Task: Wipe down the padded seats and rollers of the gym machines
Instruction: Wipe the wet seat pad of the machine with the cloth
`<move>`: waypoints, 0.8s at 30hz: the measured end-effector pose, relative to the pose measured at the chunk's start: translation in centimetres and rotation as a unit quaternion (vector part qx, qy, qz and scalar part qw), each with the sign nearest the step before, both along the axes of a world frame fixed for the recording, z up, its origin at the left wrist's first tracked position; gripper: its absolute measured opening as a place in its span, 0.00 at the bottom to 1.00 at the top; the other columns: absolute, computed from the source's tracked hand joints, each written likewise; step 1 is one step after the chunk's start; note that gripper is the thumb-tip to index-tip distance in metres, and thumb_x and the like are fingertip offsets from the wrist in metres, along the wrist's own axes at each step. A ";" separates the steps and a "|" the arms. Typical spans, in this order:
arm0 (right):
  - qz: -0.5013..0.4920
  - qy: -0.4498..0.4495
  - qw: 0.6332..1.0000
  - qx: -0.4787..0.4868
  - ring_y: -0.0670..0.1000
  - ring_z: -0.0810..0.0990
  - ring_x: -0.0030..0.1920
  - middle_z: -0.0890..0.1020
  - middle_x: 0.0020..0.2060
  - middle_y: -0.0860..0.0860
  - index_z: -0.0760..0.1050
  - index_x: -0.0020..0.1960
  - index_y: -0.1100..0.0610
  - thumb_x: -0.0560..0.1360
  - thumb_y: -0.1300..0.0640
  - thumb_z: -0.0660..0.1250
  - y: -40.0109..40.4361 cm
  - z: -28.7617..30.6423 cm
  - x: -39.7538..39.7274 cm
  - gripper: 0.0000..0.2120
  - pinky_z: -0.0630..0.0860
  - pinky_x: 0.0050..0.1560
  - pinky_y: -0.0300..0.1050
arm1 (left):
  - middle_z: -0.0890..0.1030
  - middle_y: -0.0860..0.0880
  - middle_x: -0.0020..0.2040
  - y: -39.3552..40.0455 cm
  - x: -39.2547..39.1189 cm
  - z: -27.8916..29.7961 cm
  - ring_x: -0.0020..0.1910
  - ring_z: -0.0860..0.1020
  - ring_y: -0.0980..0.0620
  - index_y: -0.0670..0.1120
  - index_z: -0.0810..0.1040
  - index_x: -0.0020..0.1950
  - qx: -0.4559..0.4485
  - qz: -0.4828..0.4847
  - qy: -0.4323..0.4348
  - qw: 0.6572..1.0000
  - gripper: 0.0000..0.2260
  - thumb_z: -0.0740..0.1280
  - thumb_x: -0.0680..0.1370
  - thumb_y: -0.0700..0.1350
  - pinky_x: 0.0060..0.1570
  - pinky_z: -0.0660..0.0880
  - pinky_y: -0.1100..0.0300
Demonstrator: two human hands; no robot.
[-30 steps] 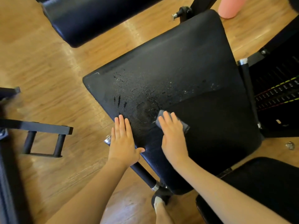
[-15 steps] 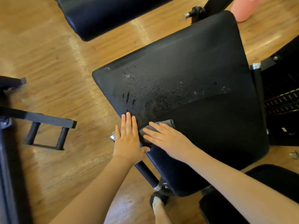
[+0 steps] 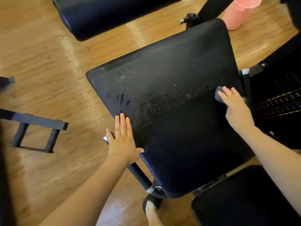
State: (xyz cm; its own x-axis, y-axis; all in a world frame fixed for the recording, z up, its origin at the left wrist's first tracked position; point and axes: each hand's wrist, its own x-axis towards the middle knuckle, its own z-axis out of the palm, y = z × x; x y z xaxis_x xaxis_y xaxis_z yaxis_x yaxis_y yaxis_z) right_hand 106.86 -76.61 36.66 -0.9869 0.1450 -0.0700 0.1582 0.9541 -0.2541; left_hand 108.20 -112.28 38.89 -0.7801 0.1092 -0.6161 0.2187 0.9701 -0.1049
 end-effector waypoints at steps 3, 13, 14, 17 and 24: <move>-0.081 0.001 0.997 0.005 0.63 0.58 0.72 0.64 0.71 0.59 0.65 0.70 0.63 0.74 0.76 0.55 2.4 0.0 -0.8 0.26 0.60 0.69 0.58 | 0.26 0.39 0.72 0.1 0.0 0.1 0.71 0.27 0.39 0.38 0.22 0.64 -0.002 0.001 -0.004 1.000 0.51 0.59 0.74 0.67 0.70 0.45 0.37; -0.308 0.022 0.951 -0.027 0.57 0.53 0.74 0.57 0.75 0.55 0.56 0.74 0.59 0.78 0.69 0.55 -4.9 -0.7 -1.5 0.26 0.54 0.73 0.54 | 0.24 0.38 0.70 0.0 0.1 -0.1 0.70 0.27 0.38 0.38 0.22 0.63 0.010 0.005 -0.005 1.000 0.51 0.60 0.75 0.66 0.69 0.42 0.35; -0.308 0.025 0.951 -0.025 0.57 0.53 0.74 0.57 0.75 0.54 0.56 0.75 0.58 0.77 0.69 0.56 -6.7 -0.6 -1.5 0.27 0.54 0.73 0.54 | 0.25 0.38 0.71 0.0 0.0 -0.1 0.70 0.27 0.38 0.37 0.22 0.63 0.010 0.006 -0.005 1.000 0.51 0.60 0.75 0.65 0.69 0.41 0.35; -0.269 0.024 0.962 -0.040 0.57 0.53 0.74 0.57 0.75 0.53 0.56 0.74 0.57 0.75 0.71 0.59 -11.6 -0.2 -0.9 0.30 0.57 0.72 0.55 | 0.25 0.37 0.71 0.0 0.1 -0.3 0.70 0.26 0.37 0.37 0.22 0.64 0.014 0.001 0.004 1.000 0.51 0.60 0.75 0.65 0.69 0.40 0.36; -0.032 0.012 0.997 -0.071 0.61 0.59 0.72 0.64 0.72 0.55 0.62 0.71 0.59 0.67 0.72 0.66 -21.7 0.0 3.0 0.34 0.61 0.68 0.56 | 0.23 0.37 0.69 -0.4 0.3 -0.7 0.67 0.24 0.37 0.36 0.23 0.65 0.035 -0.011 0.019 0.999 0.51 0.60 0.75 0.65 0.68 0.38 0.35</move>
State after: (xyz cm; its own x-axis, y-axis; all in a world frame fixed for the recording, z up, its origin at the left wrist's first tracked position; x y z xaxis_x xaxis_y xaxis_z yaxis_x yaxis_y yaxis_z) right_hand 109.90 -98.31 36.70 -0.9776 0.1978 -0.0715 0.2099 0.8967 -0.3898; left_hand 108.46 -112.66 38.23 -0.7997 0.1697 -0.5760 0.2382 0.9702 -0.0448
